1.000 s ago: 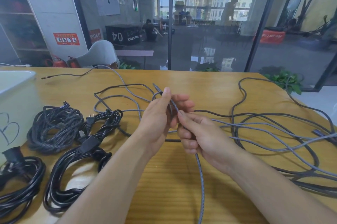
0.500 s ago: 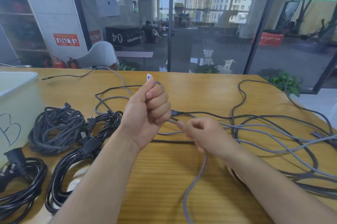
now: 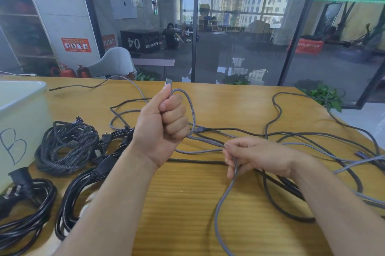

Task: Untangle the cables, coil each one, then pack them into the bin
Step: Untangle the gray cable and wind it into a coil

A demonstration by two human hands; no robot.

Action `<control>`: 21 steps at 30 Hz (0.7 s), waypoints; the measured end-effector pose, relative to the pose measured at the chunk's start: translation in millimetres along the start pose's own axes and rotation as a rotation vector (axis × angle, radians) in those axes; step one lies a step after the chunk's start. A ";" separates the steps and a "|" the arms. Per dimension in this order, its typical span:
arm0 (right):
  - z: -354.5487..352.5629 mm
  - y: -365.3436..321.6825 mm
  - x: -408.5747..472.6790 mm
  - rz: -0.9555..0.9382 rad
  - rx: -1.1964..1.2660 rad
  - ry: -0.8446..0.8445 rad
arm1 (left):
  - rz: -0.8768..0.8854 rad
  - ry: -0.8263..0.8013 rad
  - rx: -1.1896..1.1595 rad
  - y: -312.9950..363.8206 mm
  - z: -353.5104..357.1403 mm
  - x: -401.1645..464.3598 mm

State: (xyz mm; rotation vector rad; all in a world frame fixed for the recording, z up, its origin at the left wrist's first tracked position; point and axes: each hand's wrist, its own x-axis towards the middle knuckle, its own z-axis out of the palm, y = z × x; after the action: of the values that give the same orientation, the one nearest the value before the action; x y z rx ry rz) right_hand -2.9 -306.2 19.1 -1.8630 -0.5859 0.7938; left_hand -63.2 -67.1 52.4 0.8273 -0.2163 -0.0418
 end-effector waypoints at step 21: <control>-19.7 1.2 11.6 -0.101 0.829 0.385 | -0.230 -0.182 0.728 -38.7 12.2 3.3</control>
State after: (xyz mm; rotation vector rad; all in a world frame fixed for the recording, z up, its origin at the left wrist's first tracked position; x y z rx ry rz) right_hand 19.5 -310.4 20.8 -1.1537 -0.0670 0.4772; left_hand -60.6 -102.6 32.6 1.5748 -0.3129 -0.2663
